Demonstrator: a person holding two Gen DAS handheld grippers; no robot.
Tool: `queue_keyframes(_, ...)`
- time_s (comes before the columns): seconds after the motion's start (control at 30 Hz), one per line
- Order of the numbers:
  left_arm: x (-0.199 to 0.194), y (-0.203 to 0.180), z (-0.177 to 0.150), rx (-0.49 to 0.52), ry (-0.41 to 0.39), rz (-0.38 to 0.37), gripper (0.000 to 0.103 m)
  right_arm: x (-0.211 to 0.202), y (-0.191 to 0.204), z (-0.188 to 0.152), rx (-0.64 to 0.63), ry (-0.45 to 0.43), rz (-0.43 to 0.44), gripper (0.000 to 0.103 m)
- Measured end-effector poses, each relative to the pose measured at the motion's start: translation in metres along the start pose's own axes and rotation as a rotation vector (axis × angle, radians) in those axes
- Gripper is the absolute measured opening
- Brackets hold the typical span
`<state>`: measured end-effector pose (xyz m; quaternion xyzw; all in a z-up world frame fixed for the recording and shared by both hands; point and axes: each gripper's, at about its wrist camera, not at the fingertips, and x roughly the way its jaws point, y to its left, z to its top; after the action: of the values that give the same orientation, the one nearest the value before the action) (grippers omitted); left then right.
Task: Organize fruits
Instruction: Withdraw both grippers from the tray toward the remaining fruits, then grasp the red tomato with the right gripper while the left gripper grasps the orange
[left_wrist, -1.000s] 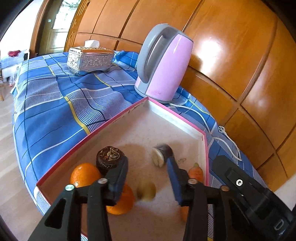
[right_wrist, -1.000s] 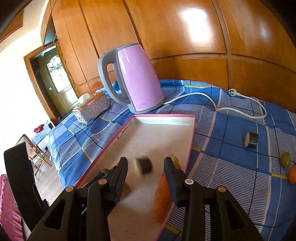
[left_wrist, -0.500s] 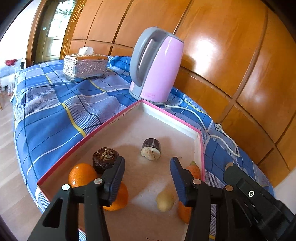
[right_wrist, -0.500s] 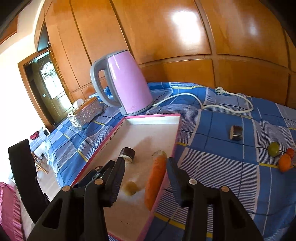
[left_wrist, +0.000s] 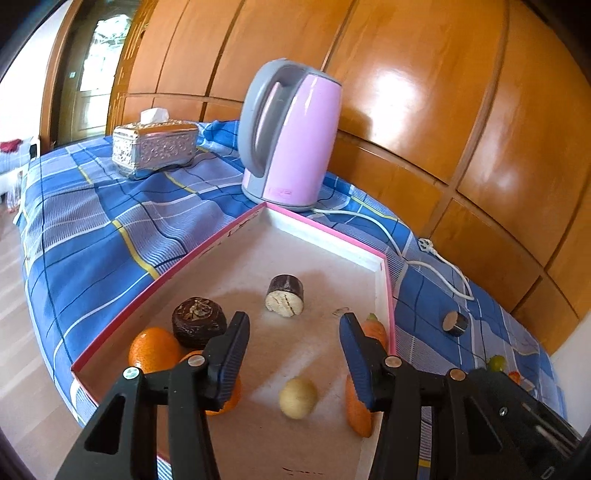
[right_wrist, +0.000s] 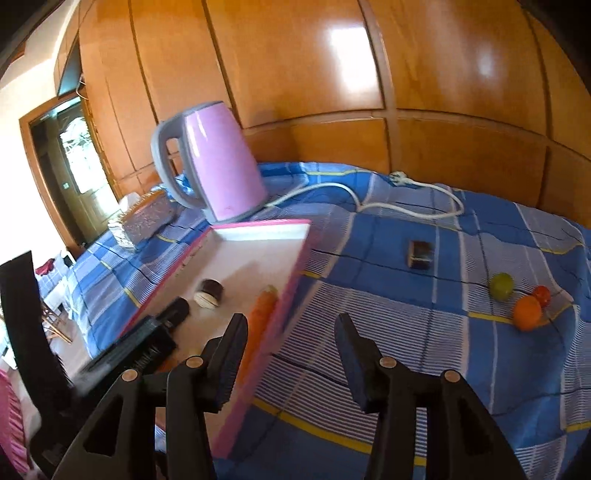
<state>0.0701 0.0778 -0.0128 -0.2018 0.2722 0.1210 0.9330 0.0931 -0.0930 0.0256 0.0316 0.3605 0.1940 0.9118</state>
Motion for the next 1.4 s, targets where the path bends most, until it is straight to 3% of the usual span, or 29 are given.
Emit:
queue_keyframes(0.3,-0.002,-0.015,-0.005,0.080,0.003,-0.036,0.051,-0.005,-0.052,-0.021,0.053,0.040,-0.116,0.050)
queue_keyframes(0.63,-0.008,-0.039,-0.012,0.183,-0.005,-0.113,0.051,-0.018,-0.137,-0.028,0.266,0.021,-0.253,0.050)
queue_keyframes(0.8,-0.009,-0.048,-0.017,0.225,0.005,-0.141,0.051,-0.019,-0.165,-0.029,0.372,0.000,-0.284,0.050)
queue_keyframes(1.1,-0.010,-0.066,-0.025,0.290,0.028,-0.196,0.052,-0.021,-0.193,-0.027,0.428,-0.043,-0.339,0.046)
queue_keyframes(1.4,-0.007,-0.086,-0.034,0.359,0.046,-0.244,0.052,-0.005,-0.212,-0.017,0.496,-0.048,-0.304,0.046)
